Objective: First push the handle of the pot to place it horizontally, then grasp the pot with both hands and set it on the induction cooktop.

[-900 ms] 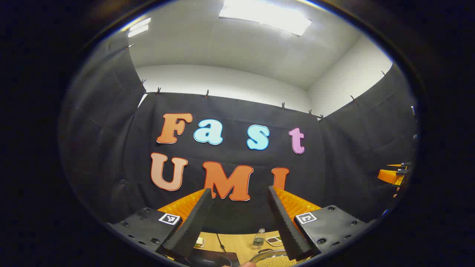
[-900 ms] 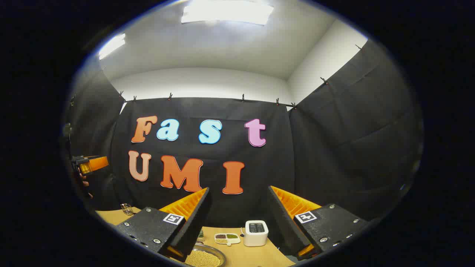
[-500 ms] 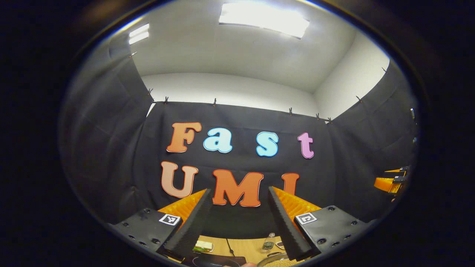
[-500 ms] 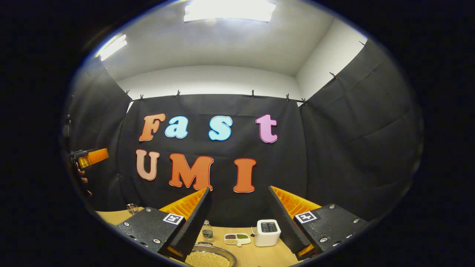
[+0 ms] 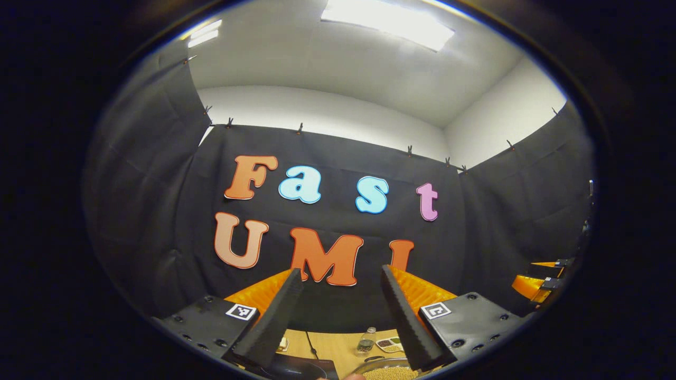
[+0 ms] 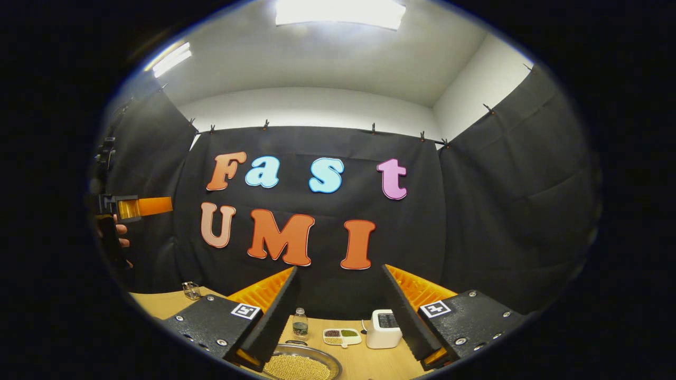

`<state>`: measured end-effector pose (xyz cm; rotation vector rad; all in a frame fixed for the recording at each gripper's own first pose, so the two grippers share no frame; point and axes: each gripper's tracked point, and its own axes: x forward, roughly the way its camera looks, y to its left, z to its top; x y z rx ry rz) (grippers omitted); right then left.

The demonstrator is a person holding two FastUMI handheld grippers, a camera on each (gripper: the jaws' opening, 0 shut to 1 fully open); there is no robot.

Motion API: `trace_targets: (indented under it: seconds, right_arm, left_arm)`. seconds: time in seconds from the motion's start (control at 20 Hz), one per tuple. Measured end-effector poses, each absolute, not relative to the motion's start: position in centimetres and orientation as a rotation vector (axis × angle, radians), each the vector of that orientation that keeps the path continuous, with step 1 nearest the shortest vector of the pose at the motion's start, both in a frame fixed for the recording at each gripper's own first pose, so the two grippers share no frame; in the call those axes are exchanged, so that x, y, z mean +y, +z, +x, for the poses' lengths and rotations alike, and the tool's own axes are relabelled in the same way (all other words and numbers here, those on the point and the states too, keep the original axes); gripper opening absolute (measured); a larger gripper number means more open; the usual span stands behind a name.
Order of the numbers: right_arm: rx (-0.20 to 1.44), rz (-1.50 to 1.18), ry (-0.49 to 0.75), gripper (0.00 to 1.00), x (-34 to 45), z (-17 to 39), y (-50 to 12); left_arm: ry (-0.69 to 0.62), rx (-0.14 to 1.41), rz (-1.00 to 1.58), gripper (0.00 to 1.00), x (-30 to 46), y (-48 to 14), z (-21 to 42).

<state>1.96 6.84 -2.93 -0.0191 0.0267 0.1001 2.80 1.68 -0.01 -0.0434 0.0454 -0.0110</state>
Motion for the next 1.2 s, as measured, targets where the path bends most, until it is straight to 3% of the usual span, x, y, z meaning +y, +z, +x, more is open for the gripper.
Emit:
trace_targets:
  seconds: [0.65,1.2]
  right_arm:
    - [-0.010,0.003,0.118,0.95,8.5,2.6,-4.2]
    - [0.305,-0.030,0.257,0.95,13.0,0.6,-17.7]
  left_arm:
    - [0.003,0.046,0.024,0.98,4.7,-2.4,1.4]
    - [0.108,0.075,0.097,0.97,9.4,-4.8,1.0]
